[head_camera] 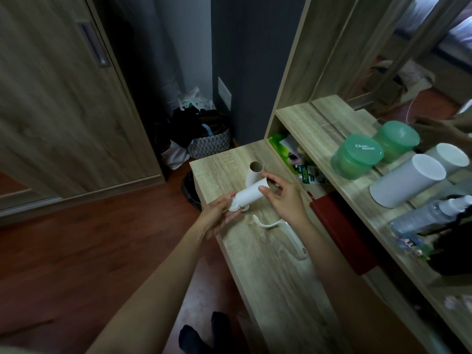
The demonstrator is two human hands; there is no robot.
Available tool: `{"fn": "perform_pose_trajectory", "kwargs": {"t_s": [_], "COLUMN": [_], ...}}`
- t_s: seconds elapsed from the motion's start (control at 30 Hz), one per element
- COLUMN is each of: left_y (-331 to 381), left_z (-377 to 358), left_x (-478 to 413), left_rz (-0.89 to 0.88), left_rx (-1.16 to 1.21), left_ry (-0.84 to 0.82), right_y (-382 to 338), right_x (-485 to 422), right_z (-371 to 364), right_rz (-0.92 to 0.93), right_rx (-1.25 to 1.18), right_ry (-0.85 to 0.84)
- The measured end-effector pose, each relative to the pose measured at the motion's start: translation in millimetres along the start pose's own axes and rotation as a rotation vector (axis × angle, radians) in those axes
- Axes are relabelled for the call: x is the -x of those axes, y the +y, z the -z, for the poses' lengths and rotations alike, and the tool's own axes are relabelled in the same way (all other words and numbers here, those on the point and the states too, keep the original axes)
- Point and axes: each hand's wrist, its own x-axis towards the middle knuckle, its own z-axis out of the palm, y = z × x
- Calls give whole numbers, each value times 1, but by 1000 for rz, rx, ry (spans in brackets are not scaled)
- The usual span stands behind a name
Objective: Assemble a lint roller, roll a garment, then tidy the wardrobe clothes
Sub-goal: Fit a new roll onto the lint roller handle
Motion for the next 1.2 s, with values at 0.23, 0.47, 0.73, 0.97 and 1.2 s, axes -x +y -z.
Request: {"fn": "perform_pose_trajectory", "kwargs": {"t_s": [0.23,0.47,0.73,0.97,1.2], "left_y": [2,7,4,9,37], "left_z": [2,19,20,20,-7], "left_x": [-4,-37,-55,-45,2], "left_rz": [-55,-179,-342,-453,-374], "left_rx": [-177,-609,-896,-868,-494], "left_ry": [173,482,478,395,77], "right_y": [16,31,48,51,19], "right_x": [4,9,4,3,-4], "right_z": [3,7,4,7,-8], "right_rz": [-137,-296,-343,-364,-294], "right_rx": [-193,-478,-574,-596,-614], "right_ry": [73,220,248,205,135]}}
